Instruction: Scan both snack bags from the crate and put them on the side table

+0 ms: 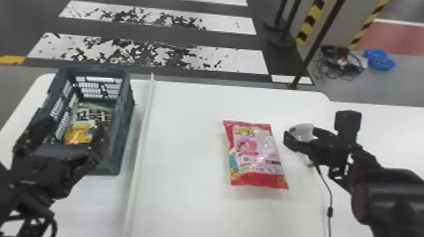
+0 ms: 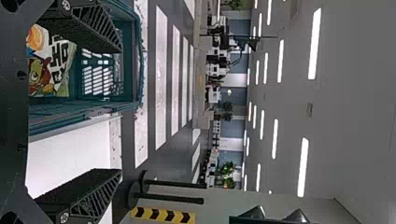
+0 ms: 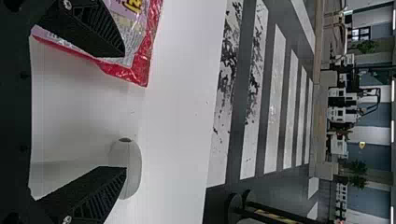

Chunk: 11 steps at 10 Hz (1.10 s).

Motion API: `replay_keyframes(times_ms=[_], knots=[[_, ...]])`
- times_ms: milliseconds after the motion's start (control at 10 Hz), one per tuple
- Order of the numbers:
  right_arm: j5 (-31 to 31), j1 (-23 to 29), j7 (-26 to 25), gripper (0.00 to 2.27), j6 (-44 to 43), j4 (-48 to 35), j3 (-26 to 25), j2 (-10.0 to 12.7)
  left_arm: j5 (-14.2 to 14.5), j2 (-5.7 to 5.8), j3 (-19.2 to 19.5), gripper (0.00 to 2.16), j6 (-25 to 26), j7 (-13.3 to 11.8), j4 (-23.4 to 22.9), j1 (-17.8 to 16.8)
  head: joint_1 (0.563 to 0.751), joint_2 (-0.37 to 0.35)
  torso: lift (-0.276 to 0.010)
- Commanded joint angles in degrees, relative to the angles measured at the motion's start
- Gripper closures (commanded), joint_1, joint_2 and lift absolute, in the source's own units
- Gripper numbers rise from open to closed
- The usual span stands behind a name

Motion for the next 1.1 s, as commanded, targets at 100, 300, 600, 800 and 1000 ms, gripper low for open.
replay_keyframes(times_ms=[100,300,600,800,1000], knots=[[0.35,-2.94,-0.18,0.06,-1.15,6.17,-0.57,-1.58,0.09,0.09,0.04,0.08,-0.14,0.00,-0.01,0.03,0.695,-0.167,-0.087],[0.79,-5.40,-0.09,0.06,-2.20,11.00,-0.30,-2.89,0.09,0.09,0.04,0.08,-0.14,-0.09,-0.01,0.03,0.695,-0.194,-0.087],[2.72,-8.91,0.09,0.43,-1.15,16.27,0.75,-3.95,0.18,0.09,0.13,0.08,-0.66,-0.35,-0.09,0.30,0.695,-0.218,-0.087],[3.69,-9.71,0.53,1.52,1.31,17.94,1.98,-4.65,0.35,0.09,0.30,0.08,-0.84,-0.35,-0.09,0.39,0.695,-0.227,-0.087],[4.04,-9.71,0.97,2.18,3.60,17.86,2.16,-4.65,0.35,0.00,0.30,0.08,-0.84,-0.35,-0.09,0.39,0.695,-0.231,-0.087]])
